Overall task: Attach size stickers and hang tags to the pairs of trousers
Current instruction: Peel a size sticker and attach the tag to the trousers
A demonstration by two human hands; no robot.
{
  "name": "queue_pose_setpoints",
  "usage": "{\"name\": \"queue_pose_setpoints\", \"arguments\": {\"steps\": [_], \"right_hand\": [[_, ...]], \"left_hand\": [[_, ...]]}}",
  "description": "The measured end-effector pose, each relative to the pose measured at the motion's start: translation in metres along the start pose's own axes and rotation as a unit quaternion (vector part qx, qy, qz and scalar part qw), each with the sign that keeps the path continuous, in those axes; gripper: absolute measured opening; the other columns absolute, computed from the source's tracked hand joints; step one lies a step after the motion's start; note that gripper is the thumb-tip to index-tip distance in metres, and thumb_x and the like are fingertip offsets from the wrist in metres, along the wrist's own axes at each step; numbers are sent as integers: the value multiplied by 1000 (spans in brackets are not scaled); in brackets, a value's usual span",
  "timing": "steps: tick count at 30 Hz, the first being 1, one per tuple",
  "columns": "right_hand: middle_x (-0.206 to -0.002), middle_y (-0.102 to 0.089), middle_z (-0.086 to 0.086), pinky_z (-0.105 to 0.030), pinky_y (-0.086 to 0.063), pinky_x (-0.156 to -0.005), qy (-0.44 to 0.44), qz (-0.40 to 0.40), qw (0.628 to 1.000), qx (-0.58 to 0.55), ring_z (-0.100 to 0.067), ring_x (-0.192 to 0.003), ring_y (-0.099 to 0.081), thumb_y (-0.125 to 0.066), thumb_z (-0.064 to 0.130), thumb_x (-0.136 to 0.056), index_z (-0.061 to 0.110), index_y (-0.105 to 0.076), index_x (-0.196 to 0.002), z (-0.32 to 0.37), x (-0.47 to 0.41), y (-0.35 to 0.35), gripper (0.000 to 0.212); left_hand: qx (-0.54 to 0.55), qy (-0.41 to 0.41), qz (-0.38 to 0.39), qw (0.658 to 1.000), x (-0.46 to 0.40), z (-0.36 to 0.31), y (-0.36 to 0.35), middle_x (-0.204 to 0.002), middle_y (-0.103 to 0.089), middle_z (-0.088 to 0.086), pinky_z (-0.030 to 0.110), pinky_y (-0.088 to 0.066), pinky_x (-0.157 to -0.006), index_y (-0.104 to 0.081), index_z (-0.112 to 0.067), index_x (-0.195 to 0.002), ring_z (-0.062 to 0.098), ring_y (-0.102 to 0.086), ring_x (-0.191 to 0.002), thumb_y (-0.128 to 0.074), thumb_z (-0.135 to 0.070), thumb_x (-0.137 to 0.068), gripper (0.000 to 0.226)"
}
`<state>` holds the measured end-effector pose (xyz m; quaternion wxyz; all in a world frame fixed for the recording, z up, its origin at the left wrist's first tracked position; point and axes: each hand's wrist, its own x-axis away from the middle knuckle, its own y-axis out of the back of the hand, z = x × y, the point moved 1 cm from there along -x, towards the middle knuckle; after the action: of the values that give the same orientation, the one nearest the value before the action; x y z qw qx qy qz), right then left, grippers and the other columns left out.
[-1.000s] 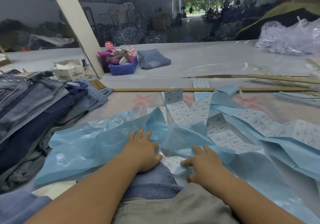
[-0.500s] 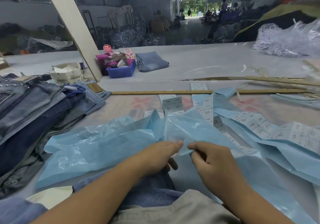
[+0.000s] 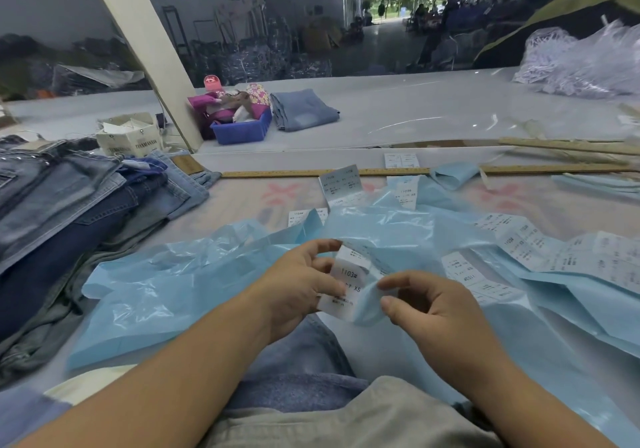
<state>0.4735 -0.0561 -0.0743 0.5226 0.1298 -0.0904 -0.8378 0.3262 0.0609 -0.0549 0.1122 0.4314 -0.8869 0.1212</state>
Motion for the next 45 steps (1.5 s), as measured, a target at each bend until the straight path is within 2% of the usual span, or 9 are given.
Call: {"name": "queue_pose_setpoints", "arguments": {"steps": [13, 17, 24, 27, 30, 34, 39, 42, 45], "right_hand": [[-86, -65, -28, -41, -60, -65, -78, -37, 987, -134, -35, -74, -65, -74, -4, -78, 12, -60, -83, -12, -10, 0, 22], [-71, -65, -13, -47, -58, -66, -126, -12, 991, -47, -29, -64, -64, -71, -7, -73, 17, -57, -85, -18, -12, 5, 30], [-67, -56, 1, -34, -54, -58, -211, 114, 963, 126, -15, -46, -56, -69, 4, -70, 24, -64, -86, -23, -7, 3, 26], [-72, -62, 0, -25, -49, -48, -228, 152, 955, 116, -11, -39, -55, -72, 12, -74, 27, -62, -106, -19, -4, 1, 37], [-75, -64, 2, -19, -41, -42, -224, 125, 962, 89, -3, -37, -54, -71, 15, -79, 30, -50, -134, -19, -5, 3, 61], [-87, -66, 11, -21, -44, -66, -152, 61, 980, 109, -7, -72, -59, -68, 27, -80, 37, -33, -147, -19, -10, 9, 77], [-60, -66, 7, -19, -42, -53, -160, 71, 983, 58, -1, -52, -60, -71, 26, -81, 27, -49, -130, -21, -11, 2, 54], [-57, -65, 10, -22, -44, -48, -144, 67, 987, 8, -1, -42, -52, -74, 19, -78, 17, -67, -89, -24, -11, -1, 13], [-78, -71, 8, -21, -49, -46, -156, 76, 984, -45, -13, -48, -63, -74, 18, -80, 17, -58, -103, -24, -10, -2, 28]], "left_hand": [[-87, -6, 17, 996, 0, 3, -5, -81, -74, 3, 30, -57, -65, -52, -18, -124, 17, -72, -79, -60, 22, -81, 59], [-172, 11, 13, 985, 0, 7, -6, -79, -72, 1, 26, -56, -63, -54, -20, -123, 13, -70, -76, -60, 15, -82, 55], [-561, -127, -173, 799, -12, 12, 19, -117, -51, -7, 32, -44, -95, -47, -29, -125, 15, -50, -107, -65, -28, -84, 44], [-667, -120, -139, 722, -23, 23, 19, -145, -24, -1, 36, -25, -113, -19, -30, -149, 22, -26, -135, -64, -39, -84, 79], [-740, -60, -68, 666, -32, 34, 20, -159, -13, 0, 40, -17, -119, -19, -39, -152, 26, -16, -144, -52, -37, -90, 70], [-731, -22, -42, 681, -34, 38, 28, -139, -47, 0, 40, -37, -108, -46, -33, -137, 27, -44, -129, -49, -39, -92, 46], [-736, 35, -121, 665, -33, 35, 32, -122, -54, 1, 42, -44, -93, -45, -26, -116, 28, -52, -117, -55, -59, -81, 49], [-745, 31, -150, 649, -32, 35, 36, -121, -59, 3, 39, -40, -86, -48, -26, -105, 28, -55, -113, -48, -39, -89, 21], [-701, 25, -192, 687, -32, 30, 50, -110, -64, 6, 33, -40, -74, -46, -24, -86, 29, -60, -101, -48, -21, -86, 3]]}}
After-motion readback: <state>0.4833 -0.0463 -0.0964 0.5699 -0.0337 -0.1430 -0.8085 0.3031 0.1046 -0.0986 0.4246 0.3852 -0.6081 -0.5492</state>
